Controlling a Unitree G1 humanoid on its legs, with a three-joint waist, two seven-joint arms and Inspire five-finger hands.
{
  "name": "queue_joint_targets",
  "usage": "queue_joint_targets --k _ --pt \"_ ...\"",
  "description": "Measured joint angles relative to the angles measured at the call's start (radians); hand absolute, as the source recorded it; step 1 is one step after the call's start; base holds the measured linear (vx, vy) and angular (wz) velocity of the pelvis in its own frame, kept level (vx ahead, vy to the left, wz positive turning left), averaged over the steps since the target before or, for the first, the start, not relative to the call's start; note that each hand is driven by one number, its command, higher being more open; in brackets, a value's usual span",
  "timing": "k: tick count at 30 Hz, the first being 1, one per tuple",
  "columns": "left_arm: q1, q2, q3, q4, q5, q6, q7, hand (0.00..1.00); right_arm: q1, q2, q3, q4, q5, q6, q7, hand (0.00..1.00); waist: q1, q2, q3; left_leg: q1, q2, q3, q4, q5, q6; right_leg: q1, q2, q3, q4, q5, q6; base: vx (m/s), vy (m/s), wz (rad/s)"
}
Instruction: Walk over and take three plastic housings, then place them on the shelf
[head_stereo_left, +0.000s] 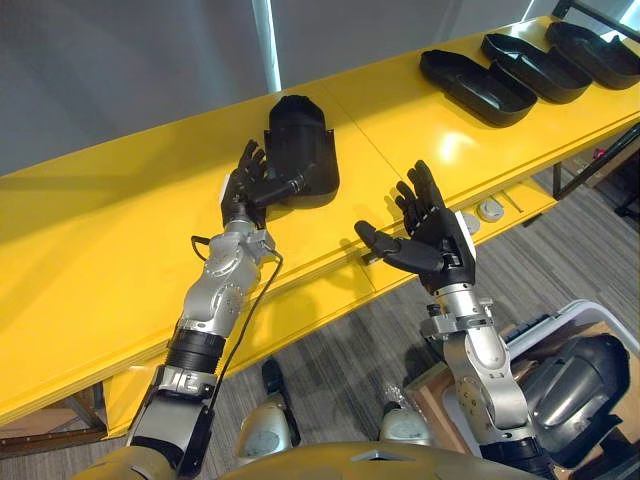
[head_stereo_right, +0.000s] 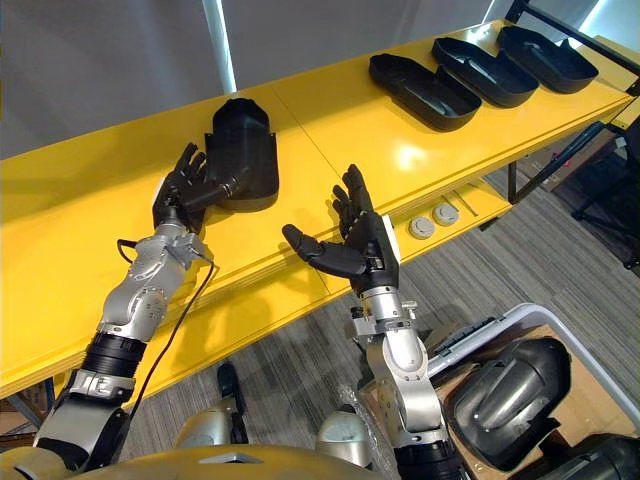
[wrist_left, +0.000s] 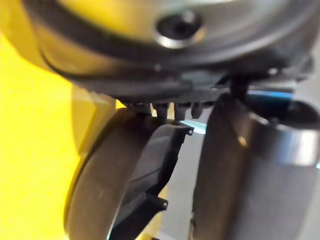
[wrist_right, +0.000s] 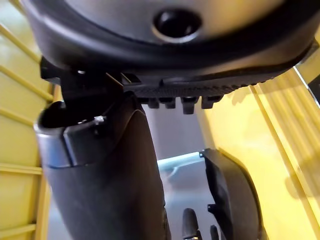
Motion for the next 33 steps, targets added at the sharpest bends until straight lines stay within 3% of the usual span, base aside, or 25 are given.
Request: queue_joint_targets --k 5,9,19,24,29,33 --pt "0.007 0.0 -0.04 -0.012 0.0 0.003 -0.002 1.0 0.019 -0.001 0.002 0.0 0.0 0.0 -0.018 1.0 0.019 0.001 -0.008 -0.001 -0.001 -0.001 0.0 0.0 0.0 0.001 0.0 -0.001 -0.002 0.0 0.001 0.0 0.0 0.0" --pt "0.04 0.0 -0.054 -0.015 0.0 0.003 -0.02 1.0 0.02 -0.003 0.01 0.0 0.0 0.0 -0.018 1.0 0.021 0.001 -0.036 -0.001 -0.001 -0.001 0.0 -0.001 -0.002 0.003 0.0 -0.003 -0.01 0.001 0.001 0.0 0.0 0.0" --pt "0.075 0.012 -0.081 -0.05 -0.036 0.003 -0.044 1.0 0.02 -0.005 0.029 0.014 0.0 -0.002 -0.015 1.0 0.025 0.001 -0.041 -0.001 -0.002 -0.004 0.0 -0.001 -0.002 0.003 0.0 -0.006 -0.011 0.001 0.002 0.0 -0.002 0.0" --pt "0.077 0.015 -0.116 -0.05 -0.016 -0.001 -0.007 1.0 0.019 -0.006 0.039 0.039 0.006 -0.013 -0.014 1.0 0.024 -0.002 -0.051 0.002 -0.004 -0.011 0.0 0.0 -0.002 0.014 0.0 -0.01 -0.011 0.001 0.002 0.0 0.0 0.02" --pt "0.13 -0.002 -0.152 -0.062 0.221 -0.059 0.063 1.0 0.002 -0.007 0.075 0.039 0.02 -0.051 -0.009 1.0 0.019 -0.003 -0.054 0.004 -0.003 -0.021 0.0 0.002 -0.005 0.017 0.002 -0.011 -0.011 0.001 0.002 0.0 0.0 0.0" --pt "0.277 -0.032 -0.15 -0.222 0.409 -0.067 0.127 1.0 -0.057 -0.007 0.14 0.039 0.019 -0.069 -0.009 1.0 0.024 -0.001 -0.054 -0.004 -0.005 -0.047 0.0 0.005 -0.009 0.023 0.004 -0.04 -0.004 -0.008 -0.001 -0.02 -0.027 0.14"
